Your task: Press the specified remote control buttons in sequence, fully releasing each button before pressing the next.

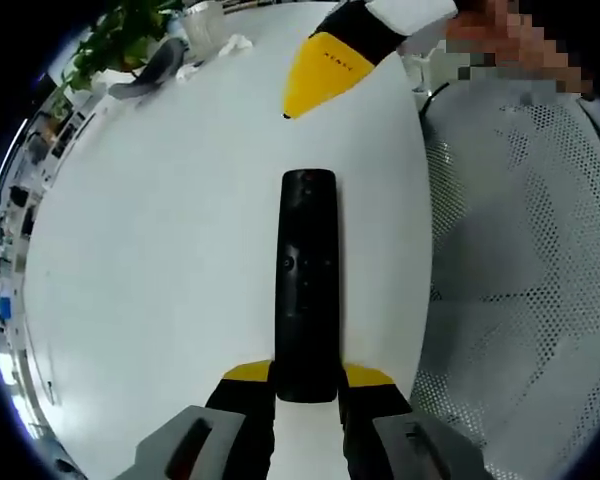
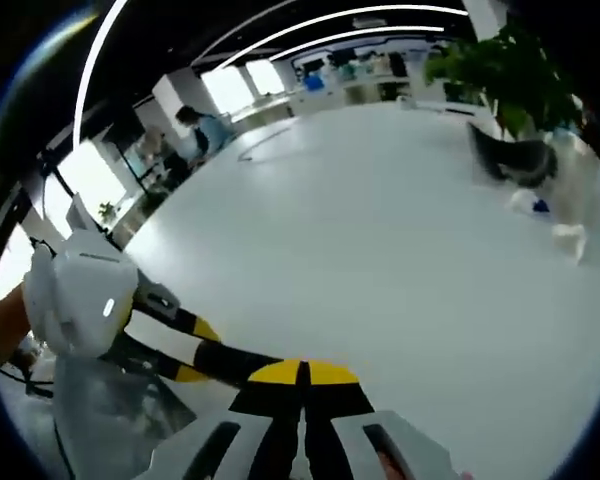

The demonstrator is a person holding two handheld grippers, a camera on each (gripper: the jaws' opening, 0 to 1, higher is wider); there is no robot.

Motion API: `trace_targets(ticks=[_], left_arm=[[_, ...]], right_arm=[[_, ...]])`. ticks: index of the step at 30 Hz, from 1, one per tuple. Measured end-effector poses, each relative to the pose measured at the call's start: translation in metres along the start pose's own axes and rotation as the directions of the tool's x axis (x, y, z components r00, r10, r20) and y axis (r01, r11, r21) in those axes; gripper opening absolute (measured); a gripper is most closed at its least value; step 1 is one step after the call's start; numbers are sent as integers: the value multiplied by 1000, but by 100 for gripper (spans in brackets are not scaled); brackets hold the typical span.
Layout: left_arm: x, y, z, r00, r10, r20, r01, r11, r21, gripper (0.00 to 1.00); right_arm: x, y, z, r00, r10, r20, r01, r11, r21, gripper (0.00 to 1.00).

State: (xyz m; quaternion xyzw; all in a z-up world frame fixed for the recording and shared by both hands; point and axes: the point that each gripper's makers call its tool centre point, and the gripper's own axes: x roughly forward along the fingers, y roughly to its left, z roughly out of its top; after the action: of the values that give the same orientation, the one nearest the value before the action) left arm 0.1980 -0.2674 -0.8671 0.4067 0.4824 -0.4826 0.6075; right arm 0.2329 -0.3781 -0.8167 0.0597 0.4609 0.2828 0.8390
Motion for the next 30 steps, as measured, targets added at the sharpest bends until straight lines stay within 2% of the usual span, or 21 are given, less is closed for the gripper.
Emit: trace_targets(ticks=[3, 7, 9, 14, 20, 22, 25, 30], left_arm=[[0, -4, 0, 1000, 0, 7, 0, 1000, -4, 23], [0, -11, 2, 1000, 1, 11, -1, 1000, 2, 23], [0, -13, 2, 1000, 0, 10, 0, 1000, 4, 23], [0, -16, 3, 1000, 0, 11, 0, 1000, 2, 23], [0, -21, 4, 1000, 0, 27, 0, 1000, -6, 23], [0, -22, 4, 1000, -2, 31, 2, 1000, -6, 23], [0, -23, 4, 999, -2, 34, 3, 1000, -11, 23], [1, -26, 5, 999, -2, 41, 3, 1000, -11, 23]], right_arm=[[3, -3, -4, 1000, -22, -18, 21, 1000, -13, 0], [5, -1, -8, 999, -3, -40, 3, 1000, 1, 0], [8, -1, -14, 997, 10, -75, -8, 1000, 16, 0], [12, -1, -27, 989, 15, -149, -9, 999, 45, 0], [12, 4, -34, 982, 45, -185, -32, 997, 74, 0], [13, 3, -36, 980, 45, -195, -30, 996, 78, 0], [14, -1, -45, 969, 25, -244, -2, 995, 95, 0], [14, 2, -42, 973, 36, -230, -18, 997, 81, 0]])
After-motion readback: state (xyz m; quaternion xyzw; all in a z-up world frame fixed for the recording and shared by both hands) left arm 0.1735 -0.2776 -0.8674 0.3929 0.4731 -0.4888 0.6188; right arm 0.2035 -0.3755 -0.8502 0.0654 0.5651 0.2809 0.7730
